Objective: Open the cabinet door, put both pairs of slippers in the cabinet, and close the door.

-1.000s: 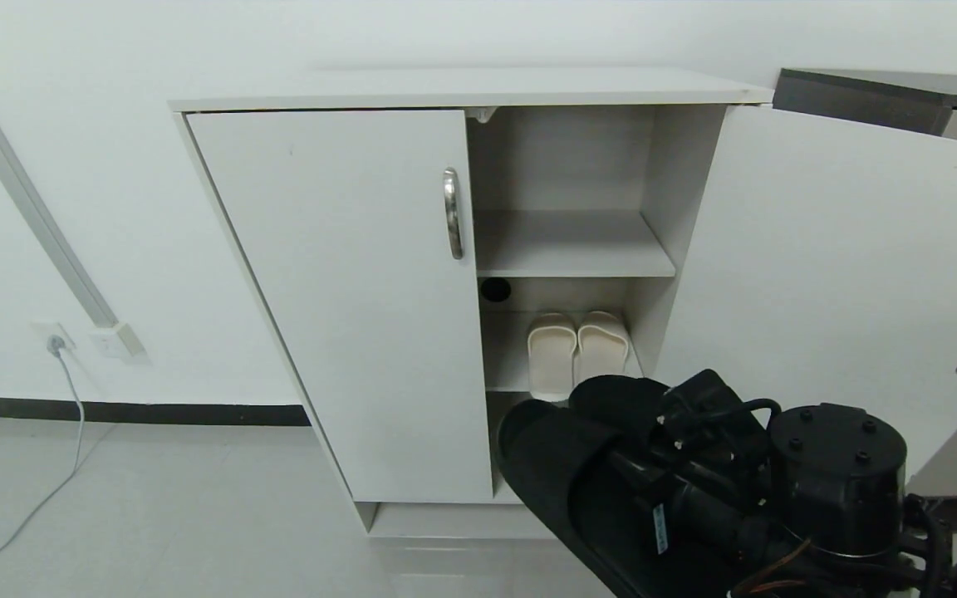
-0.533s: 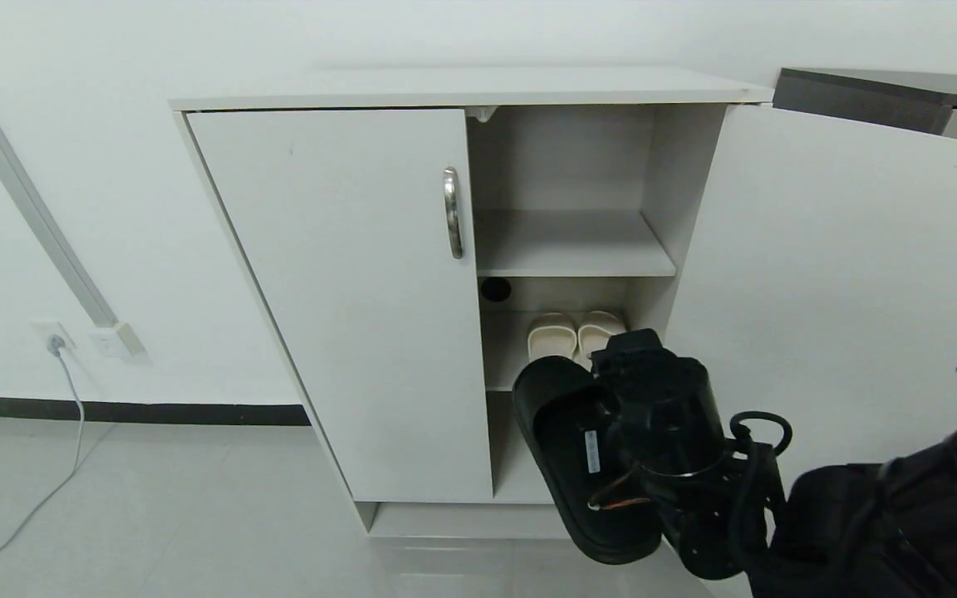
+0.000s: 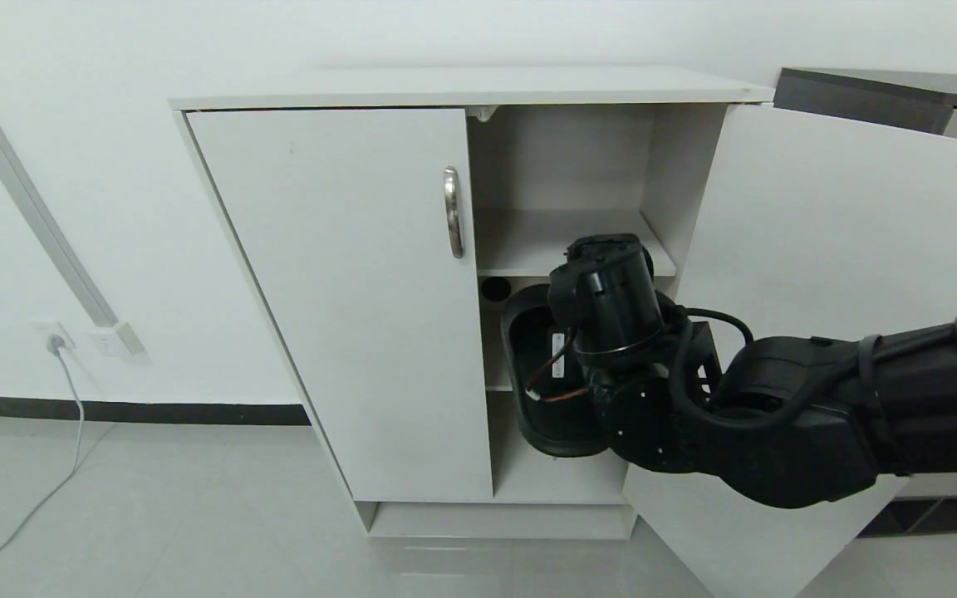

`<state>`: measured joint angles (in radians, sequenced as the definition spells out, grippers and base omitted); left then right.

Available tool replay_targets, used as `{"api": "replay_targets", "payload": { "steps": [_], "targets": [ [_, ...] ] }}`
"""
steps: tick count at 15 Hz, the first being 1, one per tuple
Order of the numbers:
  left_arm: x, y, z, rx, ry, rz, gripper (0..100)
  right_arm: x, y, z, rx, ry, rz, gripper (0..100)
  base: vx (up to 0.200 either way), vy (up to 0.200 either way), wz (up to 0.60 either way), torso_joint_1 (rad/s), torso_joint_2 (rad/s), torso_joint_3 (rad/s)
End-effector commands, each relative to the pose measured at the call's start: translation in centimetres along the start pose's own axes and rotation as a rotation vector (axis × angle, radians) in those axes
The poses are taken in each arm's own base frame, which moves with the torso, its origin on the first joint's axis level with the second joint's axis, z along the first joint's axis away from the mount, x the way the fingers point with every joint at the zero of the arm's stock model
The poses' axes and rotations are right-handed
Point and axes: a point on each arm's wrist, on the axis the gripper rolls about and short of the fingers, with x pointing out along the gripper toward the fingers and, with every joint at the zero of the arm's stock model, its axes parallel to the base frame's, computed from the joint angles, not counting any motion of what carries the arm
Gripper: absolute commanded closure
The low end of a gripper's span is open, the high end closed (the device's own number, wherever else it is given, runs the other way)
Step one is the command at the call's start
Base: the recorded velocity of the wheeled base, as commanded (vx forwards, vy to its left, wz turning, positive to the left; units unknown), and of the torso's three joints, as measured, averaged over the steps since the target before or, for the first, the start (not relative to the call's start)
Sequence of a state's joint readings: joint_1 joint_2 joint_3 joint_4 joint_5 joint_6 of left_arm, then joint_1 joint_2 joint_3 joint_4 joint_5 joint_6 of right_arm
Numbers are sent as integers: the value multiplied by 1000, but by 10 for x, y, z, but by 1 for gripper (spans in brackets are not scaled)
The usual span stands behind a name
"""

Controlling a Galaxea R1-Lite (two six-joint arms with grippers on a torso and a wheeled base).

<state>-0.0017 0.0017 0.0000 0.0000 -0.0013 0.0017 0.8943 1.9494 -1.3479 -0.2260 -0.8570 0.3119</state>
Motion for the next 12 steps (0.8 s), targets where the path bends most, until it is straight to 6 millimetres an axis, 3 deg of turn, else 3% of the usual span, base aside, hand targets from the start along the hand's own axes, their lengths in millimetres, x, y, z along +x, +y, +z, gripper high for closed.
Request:
{"api": "replay_targets", "payload": {
  "steps": [1,9,12],
  "targets": [
    [0,0,0,0,0,0,100,-1,3,12,12,-28,5,100,0,0,0,0,0,0],
    [0,0,0,0,0,1,100,1,3,13,3,-38,-16,100,0,0,0,0,0,0],
    [0,0,0,0,0,1,100,1,3,13,2,-38,-16,100,200,0,0,-2,2,2]
  ]
}}
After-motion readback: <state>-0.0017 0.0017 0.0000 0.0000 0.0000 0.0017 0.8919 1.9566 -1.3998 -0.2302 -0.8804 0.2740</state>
